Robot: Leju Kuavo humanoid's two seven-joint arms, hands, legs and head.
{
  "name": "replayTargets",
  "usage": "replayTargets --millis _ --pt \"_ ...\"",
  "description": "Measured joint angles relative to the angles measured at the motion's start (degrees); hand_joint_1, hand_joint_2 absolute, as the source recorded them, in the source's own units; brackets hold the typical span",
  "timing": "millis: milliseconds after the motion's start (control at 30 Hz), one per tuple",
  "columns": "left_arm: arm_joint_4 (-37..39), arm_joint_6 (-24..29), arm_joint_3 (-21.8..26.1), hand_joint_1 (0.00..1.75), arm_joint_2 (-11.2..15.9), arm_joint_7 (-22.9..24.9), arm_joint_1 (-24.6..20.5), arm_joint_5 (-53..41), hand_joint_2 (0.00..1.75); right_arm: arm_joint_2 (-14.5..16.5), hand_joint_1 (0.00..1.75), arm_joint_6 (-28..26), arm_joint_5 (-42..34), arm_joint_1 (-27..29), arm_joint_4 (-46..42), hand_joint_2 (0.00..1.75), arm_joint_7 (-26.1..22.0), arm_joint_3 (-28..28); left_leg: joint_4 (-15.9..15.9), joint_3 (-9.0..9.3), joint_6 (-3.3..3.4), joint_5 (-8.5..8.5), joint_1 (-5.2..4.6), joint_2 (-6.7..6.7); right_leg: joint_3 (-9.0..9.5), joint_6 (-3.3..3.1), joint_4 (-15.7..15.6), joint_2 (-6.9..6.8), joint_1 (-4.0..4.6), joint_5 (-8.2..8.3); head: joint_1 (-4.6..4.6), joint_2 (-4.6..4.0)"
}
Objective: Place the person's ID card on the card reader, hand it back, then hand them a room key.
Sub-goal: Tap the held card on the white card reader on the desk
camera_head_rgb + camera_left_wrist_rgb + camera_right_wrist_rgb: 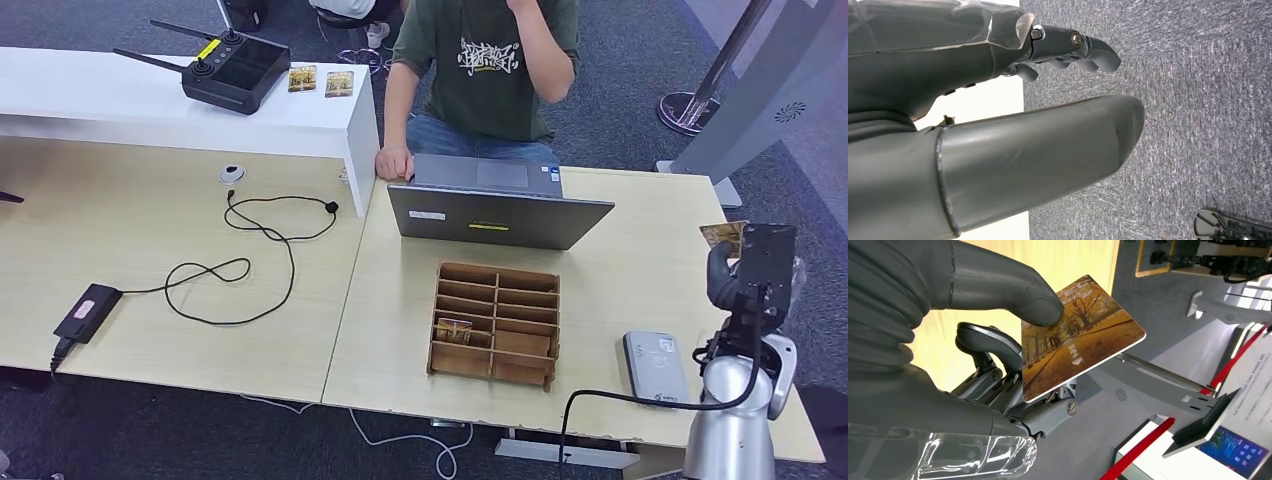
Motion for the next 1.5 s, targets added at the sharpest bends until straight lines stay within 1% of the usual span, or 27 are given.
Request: replayTargets --millis 267,667,967,1100,1267,1500 --pt "0.0 0.0 -0.01 0.0 -0.04 0.07 0.02 0.06 0.0 0.01 1.63 2.13 -0.27 2.95 -0.09 1.75 0.62 -1.65 0.0 -0.01 0.0 -0.01 0.0 0.0 0.0 0.01 -0.01 0.0 0.0 -0.01 -0.01 0.01" --pt "0.0 0.0 -0.01 0.0 -0.3 0.44 0.07 -0.03 0.0 -0.23 1.61 5.86 1.46 7.14 -0.07 1.75 4.44 -3.87 0.0 -0.01 0.0 -0.01 0.0 0.0 0.0 0.02 -0.01 0.0 0.0 -0.02 -0.01 0.01" --pt "0.0 -0.01 0.01 0.0 -0.31 0.5 0.09 -0.01 0.0 -2.21 1.58 9.71 4.26 7.13 1.54 1.75 6.97 -4.88 0.0 -0.02 0.01 -0.01 -0.01 0.0 0.01 0.02 -0.01 -0.01 -0.01 -0.02 -0.01 0.02" --pt "0.0 -0.03 0.02 0.0 -0.29 0.5 0.1 -0.03 0.0 -2.73 1.61 11.15 5.52 7.1 2.04 1.75 7.58 -5.09 0.0 -0.02 0.01 -0.01 0.0 0.0 0.01 0.02 -0.01 -0.01 -0.01 -0.02 -0.01 0.01" --pt "0.0 -0.1 0.01 0.0 -0.27 0.52 0.1 -0.12 0.0 -3.56 1.58 13.61 6.82 7.05 2.59 1.75 8.32 -5.09 0.0 -0.03 0.02 -0.02 0.0 0.0 0.01 0.03 -0.01 -0.01 -0.01 -0.02 -0.01 0.01" --pt "0.0 -0.33 0.02 0.0 0.14 0.57 0.08 -0.51 0.0 -5.8 1.52 17.06 8.2 6.37 4.36 1.75 8.84 -4.37 0.0 -0.04 0.03 -0.02 -0.01 -0.01 0.01 0.03 -0.01 -0.03 -0.01 -0.02 0.0 0.01"
